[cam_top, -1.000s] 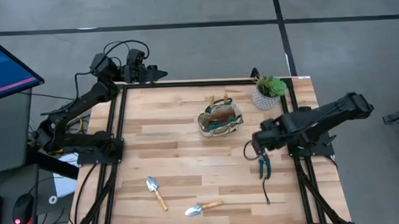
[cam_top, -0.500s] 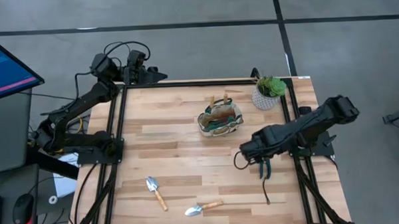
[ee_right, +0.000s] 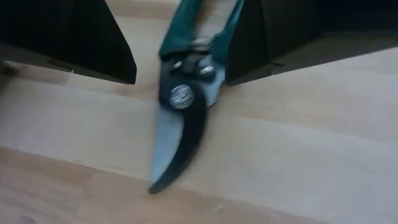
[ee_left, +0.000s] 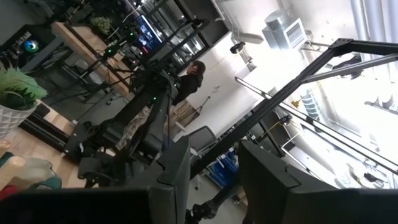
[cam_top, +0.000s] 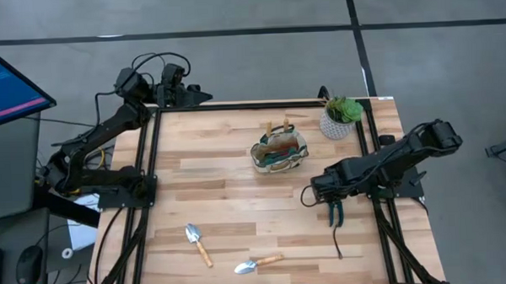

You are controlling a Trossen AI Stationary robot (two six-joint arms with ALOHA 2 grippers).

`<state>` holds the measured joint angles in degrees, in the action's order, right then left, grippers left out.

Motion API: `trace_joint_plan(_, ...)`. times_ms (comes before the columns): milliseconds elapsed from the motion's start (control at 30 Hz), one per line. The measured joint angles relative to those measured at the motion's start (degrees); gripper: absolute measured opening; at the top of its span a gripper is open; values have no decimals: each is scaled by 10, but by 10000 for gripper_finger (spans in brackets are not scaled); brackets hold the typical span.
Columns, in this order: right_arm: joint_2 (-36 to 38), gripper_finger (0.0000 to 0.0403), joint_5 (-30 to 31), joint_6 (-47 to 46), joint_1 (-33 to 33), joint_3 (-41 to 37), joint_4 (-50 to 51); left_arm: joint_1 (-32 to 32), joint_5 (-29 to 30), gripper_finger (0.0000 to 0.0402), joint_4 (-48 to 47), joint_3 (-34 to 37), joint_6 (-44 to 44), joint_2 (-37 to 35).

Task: Pick & Place Garden tools in Gardening bag
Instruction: Put the shear scissors into the gardening bag

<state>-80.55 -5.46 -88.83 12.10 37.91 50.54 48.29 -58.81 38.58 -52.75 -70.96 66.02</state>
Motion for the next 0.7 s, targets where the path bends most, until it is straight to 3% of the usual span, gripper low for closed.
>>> trace_joint_plan(300,-24,235,8,9,-7,-27,-60,0,8,108,0,0,2,0)
trace_joint_plan(467,-25,198,9,9,-10,-27,-61,0,15,108,0,0,2,0)
trace_joint_plan(700,52,179,45,0,-9,-30,-32,0,15,108,0,0,2,0)
